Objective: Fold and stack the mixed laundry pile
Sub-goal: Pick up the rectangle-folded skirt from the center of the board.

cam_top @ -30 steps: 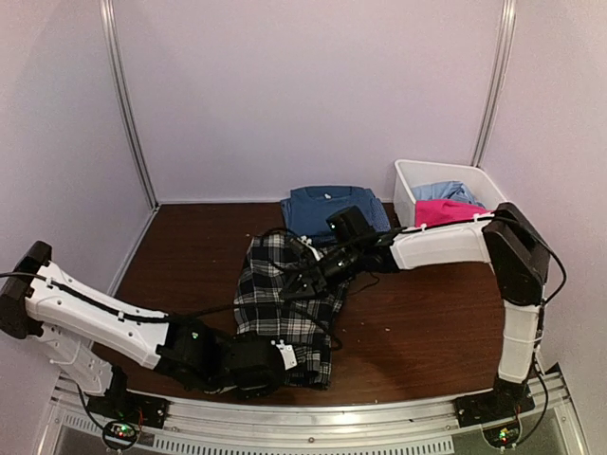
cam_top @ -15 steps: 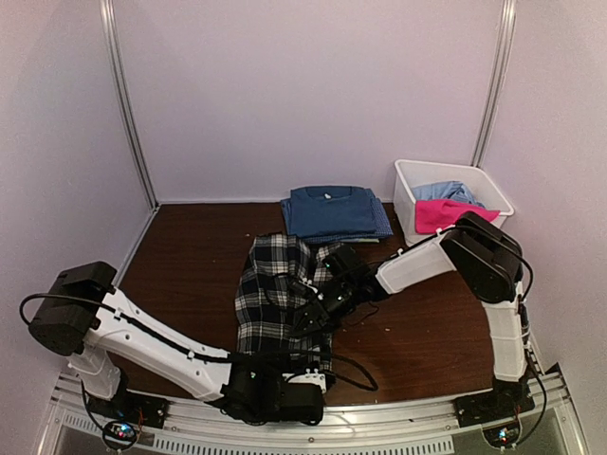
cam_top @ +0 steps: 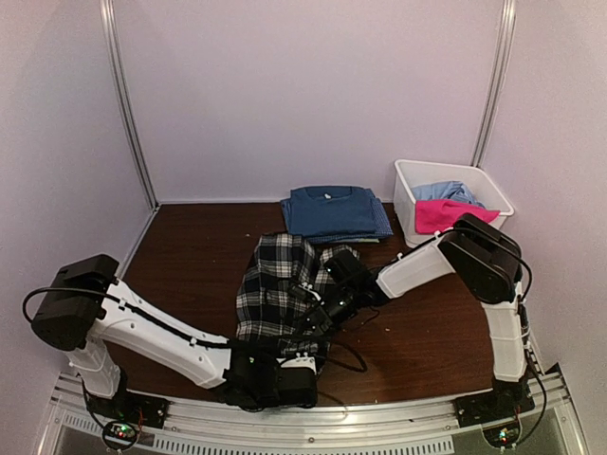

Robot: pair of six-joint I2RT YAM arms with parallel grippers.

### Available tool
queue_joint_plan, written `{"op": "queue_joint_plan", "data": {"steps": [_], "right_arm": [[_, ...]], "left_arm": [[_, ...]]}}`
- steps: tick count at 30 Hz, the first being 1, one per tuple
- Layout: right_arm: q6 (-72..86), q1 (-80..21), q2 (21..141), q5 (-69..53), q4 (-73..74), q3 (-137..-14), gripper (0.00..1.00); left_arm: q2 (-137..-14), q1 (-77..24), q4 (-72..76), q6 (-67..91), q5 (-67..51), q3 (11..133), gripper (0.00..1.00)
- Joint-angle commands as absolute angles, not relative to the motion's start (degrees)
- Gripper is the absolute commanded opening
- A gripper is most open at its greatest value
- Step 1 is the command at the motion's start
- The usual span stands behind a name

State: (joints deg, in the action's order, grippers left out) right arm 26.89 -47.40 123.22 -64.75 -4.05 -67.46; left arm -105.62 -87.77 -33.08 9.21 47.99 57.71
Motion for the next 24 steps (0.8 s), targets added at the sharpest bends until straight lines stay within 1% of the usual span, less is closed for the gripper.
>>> {"op": "queue_joint_plan", "data": {"steps": [1, 4, 5, 6, 9, 14, 19, 22, 24], "right_arm": [[26.02, -48.56, 125.33, -64.32, 0.39, -65.89, 0.25], [26.19, -48.18, 123.86, -64.24, 1.72, -67.74, 0.27], [26.30, -47.84, 123.05, -64.06, 2.40, -68.68, 0.29], [26.60, -47.29, 122.16, -63.92, 3.08, -69.58, 0.30], [27.87, -44.67, 118.83, -63.69, 5.20, -73.15, 0.42], [26.81, -38.81, 116.13, -60.17, 11.42, -79.58, 0.46], [18.64, -37.52, 121.65, -54.40, 24.15, -91.82, 0.52], [16.61, -37.87, 125.77, -51.79, 26.43, -97.76, 0.61], [13.39, -38.63, 128.70, -48.17, 30.39, -101.15, 0.64]], "left_arm": [[-100.41, -87.37, -31.96, 4.43, 45.01, 56.98, 0.16], [-97.35, -87.37, -32.15, 2.24, 39.73, 56.98, 0.02], [-96.55, -87.42, -32.68, 1.54, 37.47, 57.26, 0.00], [-95.66, -87.45, -33.51, 0.92, 35.08, 57.63, 0.00], [-94.10, -87.46, -37.08, 0.55, 29.06, 59.17, 0.00], [-91.77, -87.58, -45.32, 1.24, 19.81, 63.48, 0.00], [-89.86, -87.69, -51.71, 2.74, 12.18, 68.88, 0.00], [-90.14, -87.70, -55.60, 3.37, 9.65, 71.61, 0.00], [-90.28, -87.59, -57.31, 3.72, 7.91, 73.11, 0.00]]}}
